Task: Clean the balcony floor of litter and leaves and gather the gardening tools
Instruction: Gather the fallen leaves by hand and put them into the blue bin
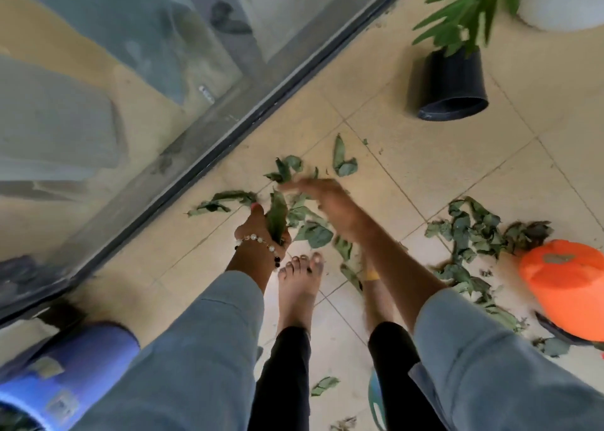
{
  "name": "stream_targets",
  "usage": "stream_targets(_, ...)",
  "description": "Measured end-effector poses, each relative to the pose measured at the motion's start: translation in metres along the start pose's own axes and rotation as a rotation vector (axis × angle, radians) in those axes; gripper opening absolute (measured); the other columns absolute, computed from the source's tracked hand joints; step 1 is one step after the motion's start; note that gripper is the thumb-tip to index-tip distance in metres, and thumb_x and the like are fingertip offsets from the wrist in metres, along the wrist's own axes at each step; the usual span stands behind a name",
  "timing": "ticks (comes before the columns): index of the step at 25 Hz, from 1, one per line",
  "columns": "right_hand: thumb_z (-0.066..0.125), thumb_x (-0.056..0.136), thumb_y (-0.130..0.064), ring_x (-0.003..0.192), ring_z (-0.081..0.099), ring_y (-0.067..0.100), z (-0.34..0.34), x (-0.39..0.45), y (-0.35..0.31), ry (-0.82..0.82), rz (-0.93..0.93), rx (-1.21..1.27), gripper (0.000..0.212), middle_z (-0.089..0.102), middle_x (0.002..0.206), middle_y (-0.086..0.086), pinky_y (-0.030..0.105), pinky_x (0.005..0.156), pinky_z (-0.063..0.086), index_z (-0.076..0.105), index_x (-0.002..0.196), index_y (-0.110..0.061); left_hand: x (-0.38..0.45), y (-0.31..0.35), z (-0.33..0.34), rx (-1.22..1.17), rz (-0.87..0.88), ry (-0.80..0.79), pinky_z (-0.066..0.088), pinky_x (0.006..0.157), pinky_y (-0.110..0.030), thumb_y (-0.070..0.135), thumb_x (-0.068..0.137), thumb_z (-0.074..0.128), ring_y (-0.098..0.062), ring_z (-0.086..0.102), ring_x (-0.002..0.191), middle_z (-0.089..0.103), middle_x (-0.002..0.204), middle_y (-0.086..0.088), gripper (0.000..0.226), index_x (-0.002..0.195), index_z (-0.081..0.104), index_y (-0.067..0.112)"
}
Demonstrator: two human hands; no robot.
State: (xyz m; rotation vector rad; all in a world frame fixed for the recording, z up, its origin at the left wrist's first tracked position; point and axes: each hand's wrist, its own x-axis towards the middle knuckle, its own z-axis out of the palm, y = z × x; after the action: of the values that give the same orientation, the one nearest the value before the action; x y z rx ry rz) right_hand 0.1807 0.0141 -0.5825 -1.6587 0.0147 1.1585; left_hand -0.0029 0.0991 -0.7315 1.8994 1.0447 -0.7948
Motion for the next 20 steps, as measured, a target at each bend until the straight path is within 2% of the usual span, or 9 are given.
stream_targets(2,0.054,0.094,-0.017,0.091,0.063,0.006,-0.017,0.027,0.011,0.309,0.037,-0.048,0.018,0.063,0.116,0.013,0.022,0.075,0.048,0.069,0.103,-0.014,0.011,-0.009,-0.005,0.020,0.068,0.172,0.045,0.062,-0.040,0.015,0.098,0.030,-0.031,0.059,0.074,0.060,0.087,-0.016,0.030,0.113,0.056,0.016)
stream_targets(4,0.053,0.089,-0.003,0.105,0.059,0.028,-0.037,0.051,0.033,0.462,0.087,-0.694,0.032,0.058,0.121,0.021,0.033,0.089,0.046,0.062,0.120,-0.006,0.012,-0.016,-0.004,-0.119,0.083,0.103,0.044,0.062,-0.040,0.018,0.100,0.026,-0.030,0.058,0.073,0.059,0.086,-0.014,0.031,0.113,0.054,0.017)
stream_targets(6,0.049,0.087,0.000,0.122,0.042,0.039,-0.043,0.075,0.059,0.243,0.104,-1.106,0.058,0.035,0.145,0.018,0.039,0.099,0.041,0.042,0.142,-0.017,0.021,-0.024,-0.006,-0.141,0.119,0.225,0.044,0.064,-0.041,0.018,0.100,0.029,-0.031,0.058,0.075,0.060,0.089,-0.014,0.030,0.116,0.054,0.018)
stream_targets(8,0.048,0.089,-0.003,0.127,0.033,0.044,-0.043,0.089,0.078,0.085,0.021,-1.317,0.061,0.022,0.153,0.017,0.044,0.103,0.038,0.035,0.146,-0.019,0.019,-0.029,-0.003,-0.178,0.051,0.198,0.045,0.067,-0.042,0.018,0.095,0.033,-0.032,0.057,0.078,0.059,0.094,-0.016,0.031,0.122,0.050,0.018)
stream_targets(10,0.052,0.086,0.003,0.116,0.045,0.047,-0.045,0.098,0.089,0.147,-0.189,-1.464,0.044,0.043,0.136,0.029,0.047,0.095,0.045,0.052,0.130,-0.001,0.023,-0.038,-0.004,-0.224,0.045,0.236,0.046,0.067,-0.042,0.021,0.092,0.035,-0.032,0.058,0.079,0.058,0.096,-0.016,0.033,0.123,0.047,0.018)
stream_targets(12,0.062,0.077,0.010,0.088,0.062,0.042,-0.048,0.104,0.085,0.310,-0.278,-1.429,0.021,0.063,0.098,0.030,0.042,0.076,0.055,0.067,0.097,0.009,0.020,-0.043,-0.004,-0.259,0.075,0.264,0.045,0.065,-0.041,0.021,0.094,0.037,-0.031,0.058,0.077,0.059,0.095,-0.014,0.030,0.121,0.048,0.020)
stream_targets(14,0.060,0.079,0.003,0.081,0.065,0.037,-0.045,0.104,0.069,0.421,-0.220,-1.121,0.015,0.069,0.090,0.023,0.039,0.076,0.053,0.071,0.089,0.002,0.011,-0.047,0.001,-0.306,0.089,0.354,0.043,0.065,-0.039,0.020,0.097,0.043,-0.030,0.058,0.076,0.060,0.094,-0.010,0.023,0.118,0.053,0.023)
stream_targets(17,0.066,0.077,-0.015,0.090,0.062,0.026,-0.018,0.109,0.040,0.396,-0.303,-0.637,0.012,0.071,0.093,0.006,0.039,0.087,0.045,0.075,0.086,-0.017,0.002,-0.051,0.016,-0.421,0.003,0.544,0.042,0.068,-0.040,0.021,0.098,0.047,-0.029,0.058,0.080,0.060,0.102,-0.009,0.024,0.120,0.052,0.027)
stream_targets(20,0.070,0.079,-0.017,0.121,0.038,0.029,0.024,0.124,0.042,0.175,-0.271,-0.818,0.007,0.051,0.129,0.008,0.036,0.090,0.035,0.074,0.083,-0.020,-0.002,-0.051,0.025,-0.454,-0.089,0.628,0.042,0.071,-0.041,0.022,0.097,0.046,-0.030,0.060,0.087,0.060,0.108,-0.010,0.028,0.125,0.048,0.026)
